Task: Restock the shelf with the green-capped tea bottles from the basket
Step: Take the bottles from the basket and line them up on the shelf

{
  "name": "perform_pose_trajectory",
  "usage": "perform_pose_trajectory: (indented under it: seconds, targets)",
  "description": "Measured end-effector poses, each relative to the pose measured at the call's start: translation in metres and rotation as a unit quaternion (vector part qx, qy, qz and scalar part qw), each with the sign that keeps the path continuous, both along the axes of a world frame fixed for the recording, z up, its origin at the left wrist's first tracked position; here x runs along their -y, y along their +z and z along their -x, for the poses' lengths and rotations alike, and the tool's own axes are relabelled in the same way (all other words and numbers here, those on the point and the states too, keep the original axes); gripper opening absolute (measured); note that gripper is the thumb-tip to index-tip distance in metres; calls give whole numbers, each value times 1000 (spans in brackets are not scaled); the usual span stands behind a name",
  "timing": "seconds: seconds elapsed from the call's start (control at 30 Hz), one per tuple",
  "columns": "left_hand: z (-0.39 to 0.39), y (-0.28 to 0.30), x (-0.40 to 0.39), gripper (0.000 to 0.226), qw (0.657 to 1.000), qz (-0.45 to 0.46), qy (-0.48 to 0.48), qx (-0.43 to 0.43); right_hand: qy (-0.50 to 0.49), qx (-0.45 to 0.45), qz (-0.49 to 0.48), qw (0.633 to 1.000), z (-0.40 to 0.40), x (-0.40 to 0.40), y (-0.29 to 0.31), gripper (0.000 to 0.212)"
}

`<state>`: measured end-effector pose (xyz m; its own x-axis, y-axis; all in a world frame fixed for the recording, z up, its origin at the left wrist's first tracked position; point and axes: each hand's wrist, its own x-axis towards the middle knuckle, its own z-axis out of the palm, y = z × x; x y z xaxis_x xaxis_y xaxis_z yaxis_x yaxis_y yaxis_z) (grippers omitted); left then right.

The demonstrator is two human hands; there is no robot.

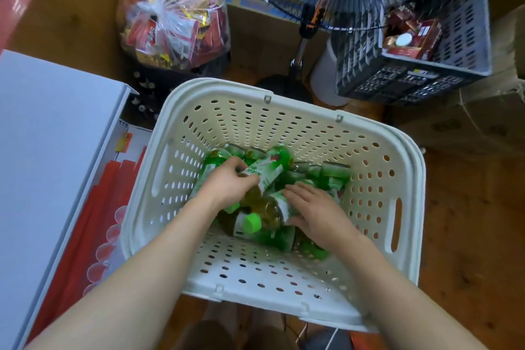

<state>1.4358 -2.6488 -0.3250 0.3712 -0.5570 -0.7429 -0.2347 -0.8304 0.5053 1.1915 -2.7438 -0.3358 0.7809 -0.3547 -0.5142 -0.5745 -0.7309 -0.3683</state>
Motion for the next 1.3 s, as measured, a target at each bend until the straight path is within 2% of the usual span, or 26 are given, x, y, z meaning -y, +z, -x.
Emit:
perform_pose_trajectory:
  seconds: [0.13,0.2,0.3,0.37,0.43,0.57,0.63,0.7,0.73,0.83,0.9,0.97,1.03,1.1,1.17,1.23,1.3]
  targets:
    - [-25,32,7,42,1000,-1,21,-2,-184,43,-91,978,1,1,15,59]
    - [-36,51,16,38,1000,-12,-13,-11,-246,45,-120,961,3,1,14,58]
    - [-45,74,34,40,987,-77,-139,-15,-287,61,-129,947,2,3,10,58]
    - [-40,72,46,35,981,-103,-165,-11,-282,78,-138,946,-2,3,9,55]
    - [-27,64,56,22,988,-92,-121,-12,-268,85,-150,948,-9,0,10,51]
    - [-8,45,49,32,992,-95,-81,-11,-262,48,-154,951,-20,-19,3,39]
    - [-8,32,28,39,984,-145,-66,-77,-272,53,-150,949,-24,-22,-2,38]
    - [-10,21,5,38,966,-171,9,-195,-294,58,-157,941,-30,-20,-5,40]
    - [-12,18,-1,33,961,-153,49,-225,-299,60,-162,939,-32,-18,-5,42]
    - [-17,17,-6,22,963,-79,112,-234,-302,57,-175,935,-30,-17,-5,45]
    - [-25,16,-12,40,949,-63,137,-275,-308,59,-194,929,-24,-14,-3,47]
    - [-29,14,-22,61,944,-48,88,-315,-328,63,-213,918,-21,-11,2,50]
    - [-26,13,-26,81,954,-25,-42,-295,-353,57,-231,905,-18,-6,6,49]
    - [-18,10,-25,93,966,2,-118,-229,-371,57,-248,893,-12,-1,7,48]
    - [-12,1,-25,97,980,32,-130,-150,-392,58,-271,877,-6,3,7,52]
    - [-12,-7,-26,94,985,44,-98,-132,-398,60,-286,870,-5,3,8,54]
    - [-12,-12,-26,81,989,47,-52,-133,-389,66,-280,875,-8,-2,8,57]
